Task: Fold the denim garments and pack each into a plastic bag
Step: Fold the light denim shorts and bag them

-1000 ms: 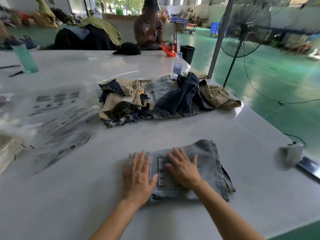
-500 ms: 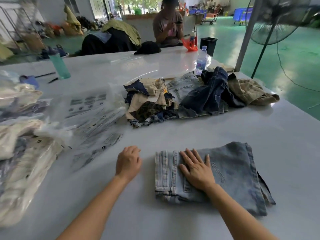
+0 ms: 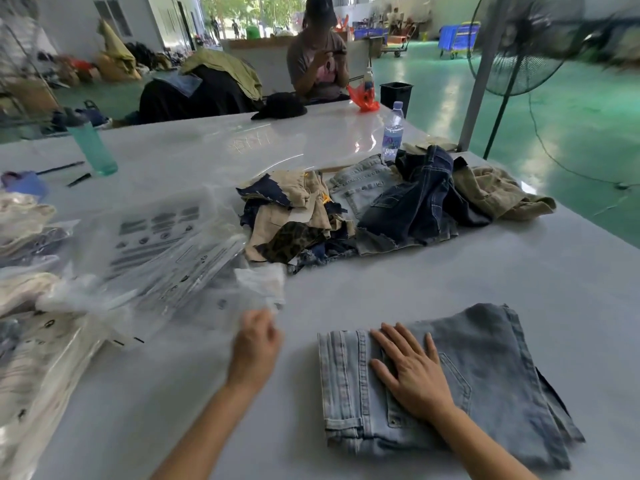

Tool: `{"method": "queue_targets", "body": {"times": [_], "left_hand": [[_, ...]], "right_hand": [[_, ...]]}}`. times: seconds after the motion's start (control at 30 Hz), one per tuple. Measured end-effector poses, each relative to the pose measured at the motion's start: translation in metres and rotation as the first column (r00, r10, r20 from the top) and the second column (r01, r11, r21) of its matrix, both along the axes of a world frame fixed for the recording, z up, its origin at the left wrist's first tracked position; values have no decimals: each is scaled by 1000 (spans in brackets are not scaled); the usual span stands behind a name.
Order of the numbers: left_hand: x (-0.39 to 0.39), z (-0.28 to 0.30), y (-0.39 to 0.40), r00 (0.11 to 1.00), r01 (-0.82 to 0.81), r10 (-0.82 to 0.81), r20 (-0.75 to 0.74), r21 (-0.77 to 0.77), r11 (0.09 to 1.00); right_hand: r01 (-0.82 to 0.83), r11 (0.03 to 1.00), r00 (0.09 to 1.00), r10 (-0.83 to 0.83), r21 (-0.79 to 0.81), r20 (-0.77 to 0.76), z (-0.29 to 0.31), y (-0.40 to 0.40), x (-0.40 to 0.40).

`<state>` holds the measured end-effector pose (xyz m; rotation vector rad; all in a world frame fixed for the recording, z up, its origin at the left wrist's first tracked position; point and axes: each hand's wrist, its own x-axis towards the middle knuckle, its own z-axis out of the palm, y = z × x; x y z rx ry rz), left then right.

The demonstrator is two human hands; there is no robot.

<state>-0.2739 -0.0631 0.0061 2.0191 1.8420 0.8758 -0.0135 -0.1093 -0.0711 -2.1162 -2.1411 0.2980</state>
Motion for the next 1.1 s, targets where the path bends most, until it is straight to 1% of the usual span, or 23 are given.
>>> {"method": "queue_targets", "body": {"times": [0.07,0.13,0.17,0.23,0.27,0.3,0.33,0.4,0.47,0.53,0.57,0.63,0.67,0.73,0.77,0.83,0.9,0.93,0.97,1.0,1.03,1.07,1.1], "left_hand": [[58,29,-35,947,283,-282,153,14,959],[101,62,-65,804,522,-508,310,43,852],[115,80,-79,695,617,-581,424,63,784],[123,118,-99,380,802,-633,674,101,589],[117,135,-104,238,856,-613,753,135,499],[107,150,-105,154,868,-594,790,180,464],[93,163,-104,117,841,-581,805,230,489],[62,178,-97,92,703,-536,839,326,632],[22,179,-85,120,516,-454,883,335,789],[-27,164,-70,244,375,-319,916,214,902],[-57,153,-63,369,297,-250,895,141,944],[-119,127,-55,656,71,-66,752,25,997],[-150,113,-55,739,-32,40,673,-24,999],[-200,83,-58,825,-204,233,516,-112,972],[-217,67,-59,853,-299,330,405,-142,944],[-234,40,-63,861,-489,502,75,-141,861],[-221,21,-72,759,-629,602,-248,-40,777],[-201,22,-78,709,-648,629,-319,57,759],[-173,25,-83,717,-632,634,-289,113,767],[-139,31,-89,791,-563,577,-206,125,817],[-100,36,-93,893,-432,439,-95,90,898],[-60,37,-95,957,-288,288,16,-25,957],[-24,34,-97,987,-136,147,58,-160,978]], "right_hand": [[-15,1000,1000,15,-20,17,4,-3,-2],[-18,999,990,14,-29,-140,12,-6,-2],[-20,999,962,11,-31,-273,17,-7,-2],[-49,996,902,12,-76,-431,33,-10,-4],[-50,994,856,-9,-100,-517,42,-13,-5],[-33,991,781,-54,-128,-622,51,-16,-6],[-7,988,685,-107,-153,-721,60,-18,-7],[46,980,443,-196,-196,-875,73,-25,-9],[-17,965,112,-258,-262,-960,78,-28,-13],[-111,951,-136,-301,-287,-944,82,-28,-19],[-110,948,-196,-315,-298,-929,82,-27,-22],[-22,940,-218,-338,-341,-916,81,-23,-24],[6,934,-240,-345,-357,-907,80,-20,-24],[1,918,-343,-372,-396,-863,83,-16,-25],[-7,910,-363,-388,-414,-847,83,-13,-28],[-4,899,-309,-417,-437,-855,83,-10,-39],[39,894,-153,-435,-446,-887,79,-8,-54],[81,890,-65,-444,-448,-894,75,-6,-62],[125,888,9,-448,-443,-894,71,-4,-70],[164,887,73,-447,-431,-892,67,-2,-77],[195,891,125,-438,-411,-890,64,0,-83],[221,893,168,-430,-391,-887,61,2,-88],[241,895,197,-425,-376,-884,59,4,-92]]}}
